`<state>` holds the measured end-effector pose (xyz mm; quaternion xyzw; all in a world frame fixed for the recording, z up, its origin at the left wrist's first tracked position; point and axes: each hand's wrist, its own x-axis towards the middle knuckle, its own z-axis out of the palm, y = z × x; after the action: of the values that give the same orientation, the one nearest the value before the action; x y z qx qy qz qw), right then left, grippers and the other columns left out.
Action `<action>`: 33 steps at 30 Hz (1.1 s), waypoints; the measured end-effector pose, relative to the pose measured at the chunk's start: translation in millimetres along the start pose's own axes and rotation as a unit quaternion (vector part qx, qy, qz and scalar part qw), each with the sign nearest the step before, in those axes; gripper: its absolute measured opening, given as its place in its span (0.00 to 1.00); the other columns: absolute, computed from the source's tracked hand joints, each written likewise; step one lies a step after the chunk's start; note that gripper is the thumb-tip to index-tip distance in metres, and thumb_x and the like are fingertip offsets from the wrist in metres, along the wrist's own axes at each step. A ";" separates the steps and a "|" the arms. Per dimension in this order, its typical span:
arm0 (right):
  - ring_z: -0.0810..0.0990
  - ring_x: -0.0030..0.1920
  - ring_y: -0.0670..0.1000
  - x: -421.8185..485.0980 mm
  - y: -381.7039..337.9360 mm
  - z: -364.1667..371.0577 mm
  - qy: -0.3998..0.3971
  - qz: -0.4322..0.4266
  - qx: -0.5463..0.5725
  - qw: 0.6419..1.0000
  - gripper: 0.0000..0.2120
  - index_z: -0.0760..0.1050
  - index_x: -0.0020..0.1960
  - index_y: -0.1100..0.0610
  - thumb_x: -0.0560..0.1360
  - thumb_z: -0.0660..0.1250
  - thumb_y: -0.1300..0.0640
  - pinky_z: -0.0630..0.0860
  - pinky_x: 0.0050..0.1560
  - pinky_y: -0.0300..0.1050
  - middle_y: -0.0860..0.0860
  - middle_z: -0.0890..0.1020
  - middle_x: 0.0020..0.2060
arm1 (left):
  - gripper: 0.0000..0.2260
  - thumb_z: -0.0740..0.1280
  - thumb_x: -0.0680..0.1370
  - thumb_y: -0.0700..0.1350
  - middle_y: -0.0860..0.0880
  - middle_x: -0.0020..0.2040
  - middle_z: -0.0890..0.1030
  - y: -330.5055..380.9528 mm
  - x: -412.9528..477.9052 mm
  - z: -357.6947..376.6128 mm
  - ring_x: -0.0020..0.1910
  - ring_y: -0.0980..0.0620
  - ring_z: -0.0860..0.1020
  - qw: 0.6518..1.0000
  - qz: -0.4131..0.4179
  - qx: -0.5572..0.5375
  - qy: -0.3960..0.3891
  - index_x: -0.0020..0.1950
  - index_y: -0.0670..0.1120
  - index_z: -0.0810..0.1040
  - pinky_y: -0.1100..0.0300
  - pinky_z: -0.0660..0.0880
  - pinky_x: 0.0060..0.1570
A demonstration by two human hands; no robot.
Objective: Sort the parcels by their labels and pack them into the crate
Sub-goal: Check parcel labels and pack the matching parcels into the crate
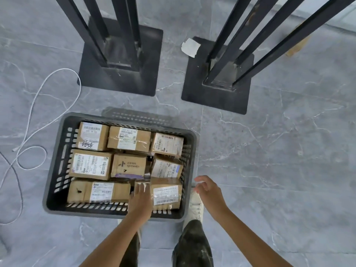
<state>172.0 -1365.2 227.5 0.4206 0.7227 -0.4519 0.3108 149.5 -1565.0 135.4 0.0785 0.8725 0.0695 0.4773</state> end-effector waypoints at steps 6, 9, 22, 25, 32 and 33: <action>0.79 0.43 0.48 -52.4 -67.1 -28.9 0.021 -0.058 0.045 0.997 0.10 0.73 0.57 0.54 0.79 0.57 0.62 0.70 0.32 0.25 0.50 0.81 0.45 | 0.11 0.56 0.81 0.42 0.49 0.54 0.77 21.9 -57.4 -128.0 0.49 0.55 0.77 0.994 0.100 -0.039 0.037 0.61 0.47 0.72 0.61 0.75 0.46; 0.79 0.46 0.59 -102.5 -117.3 -61.1 0.050 -0.100 0.076 0.991 0.10 0.74 0.55 0.51 0.78 0.58 0.61 0.69 0.32 0.28 0.53 0.82 0.44 | 0.08 0.56 0.81 0.43 0.51 0.44 0.79 41.7 -114.0 -206.9 0.32 0.60 0.74 0.984 0.160 -0.034 0.076 0.55 0.49 0.74 0.66 0.72 0.30; 0.77 0.43 0.32 -407.0 -315.0 -282.5 0.251 -0.399 0.153 0.869 0.09 0.76 0.55 0.53 0.79 0.60 0.62 0.70 0.43 0.24 0.50 0.83 0.44 | 0.12 0.56 0.81 0.47 0.51 0.58 0.78 217.6 -412.7 -518.8 0.55 0.53 0.76 0.866 0.386 -0.035 0.317 0.63 0.51 0.73 0.59 0.73 0.52; 0.77 0.43 0.35 -460.9 -303.8 -331.7 0.320 -0.420 0.186 0.829 0.09 0.75 0.56 0.53 0.79 0.60 0.60 0.69 0.43 0.26 0.51 0.82 0.45 | 0.14 0.57 0.81 0.47 0.51 0.60 0.76 268.8 -461.9 -535.0 0.59 0.53 0.73 0.829 0.435 -0.031 0.350 0.66 0.52 0.69 0.58 0.71 0.56; 0.77 0.50 0.43 -502.2 -192.9 -444.3 0.417 -0.396 0.260 0.776 0.09 0.72 0.53 0.40 0.81 0.58 0.54 0.72 0.46 0.38 0.43 0.80 0.49 | 0.15 0.58 0.80 0.46 0.51 0.62 0.73 408.7 -503.2 -491.3 0.61 0.55 0.70 0.783 0.528 -0.014 0.329 0.67 0.53 0.67 0.63 0.66 0.52; 0.77 0.50 0.42 -500.3 -172.2 -462.0 0.429 -0.392 0.265 0.770 0.09 0.72 0.53 0.40 0.81 0.58 0.54 0.71 0.46 0.36 0.43 0.80 0.49 | 0.15 0.58 0.80 0.46 0.52 0.62 0.73 430.7 -502.1 -478.8 0.61 0.56 0.70 0.784 0.533 -0.012 0.317 0.67 0.53 0.67 0.63 0.65 0.52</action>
<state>213.7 -1147.2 893.9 0.3164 0.7348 -0.4804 -0.3594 43.0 -1268.0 888.6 0.4992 0.7928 0.3441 0.0617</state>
